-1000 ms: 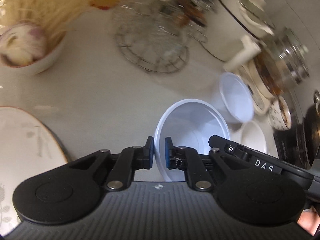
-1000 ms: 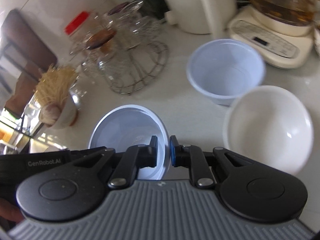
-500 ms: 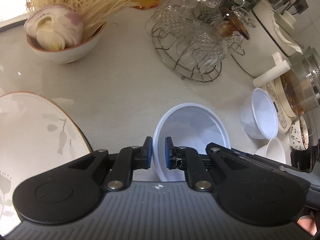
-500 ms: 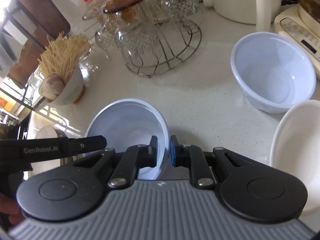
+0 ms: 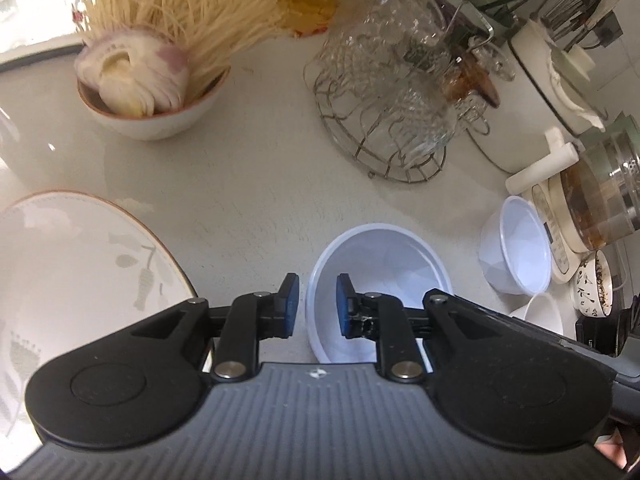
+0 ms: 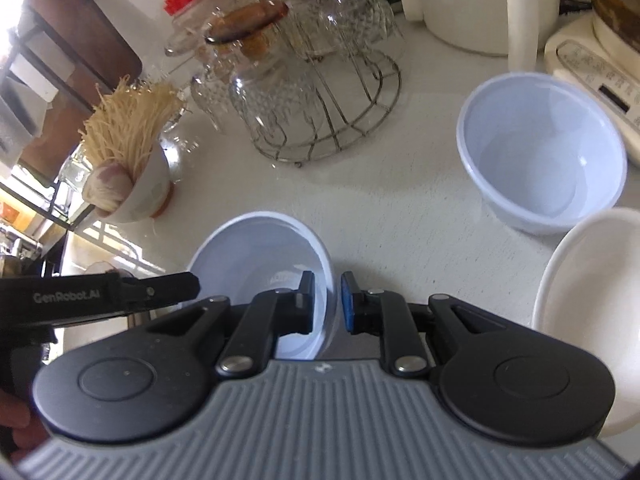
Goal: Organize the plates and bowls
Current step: 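Lift the light blue bowl and set it down beside the plate stack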
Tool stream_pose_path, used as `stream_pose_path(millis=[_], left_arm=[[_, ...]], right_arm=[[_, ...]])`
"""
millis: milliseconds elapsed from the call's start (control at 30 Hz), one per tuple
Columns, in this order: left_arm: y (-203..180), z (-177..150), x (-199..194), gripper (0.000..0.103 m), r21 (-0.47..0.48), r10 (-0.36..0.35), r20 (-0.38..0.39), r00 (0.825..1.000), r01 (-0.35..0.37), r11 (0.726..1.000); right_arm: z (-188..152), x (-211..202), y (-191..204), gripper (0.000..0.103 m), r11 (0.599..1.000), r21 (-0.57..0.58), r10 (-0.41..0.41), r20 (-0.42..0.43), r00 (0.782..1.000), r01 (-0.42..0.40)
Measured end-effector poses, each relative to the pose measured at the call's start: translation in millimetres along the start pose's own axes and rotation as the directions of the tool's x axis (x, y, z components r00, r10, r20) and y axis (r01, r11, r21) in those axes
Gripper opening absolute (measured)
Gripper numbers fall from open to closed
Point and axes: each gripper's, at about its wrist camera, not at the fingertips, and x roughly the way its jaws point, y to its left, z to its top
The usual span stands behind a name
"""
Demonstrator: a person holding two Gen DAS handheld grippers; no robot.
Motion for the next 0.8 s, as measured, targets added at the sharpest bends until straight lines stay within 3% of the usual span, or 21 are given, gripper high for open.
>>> stream_pose_path(millis=[100,167,433,800], left_arm=[[-5,1,-13,0.022,0.004,0.001,0.019,1.000,-0.001,1.000],[-9,1,-22,0.022,0.007,-0.003,0.033,0.999,0.003,1.000],[-45,-6,-70,0.022,0.139,0.006,0.102,0.995,-0.020,0.990],[-72,-21,-126,0.022,0.214,-0.044,0.166,0.985,0.007,0.977]], right_arm=[[3,-13,2,0.026,1.000,-0.018,-0.024,0.037,0.999,0.025],[5,-24,2,0.037,0.999,-0.022,-0.027,0.067,0.997,0.028],[7,-73,10,0.037,0.998,-0.052,-0.035,0.150,0.988,0.043],[-1,-132,23,0.036,0.994,-0.084,-0.051,0.270,0.962,0.076]])
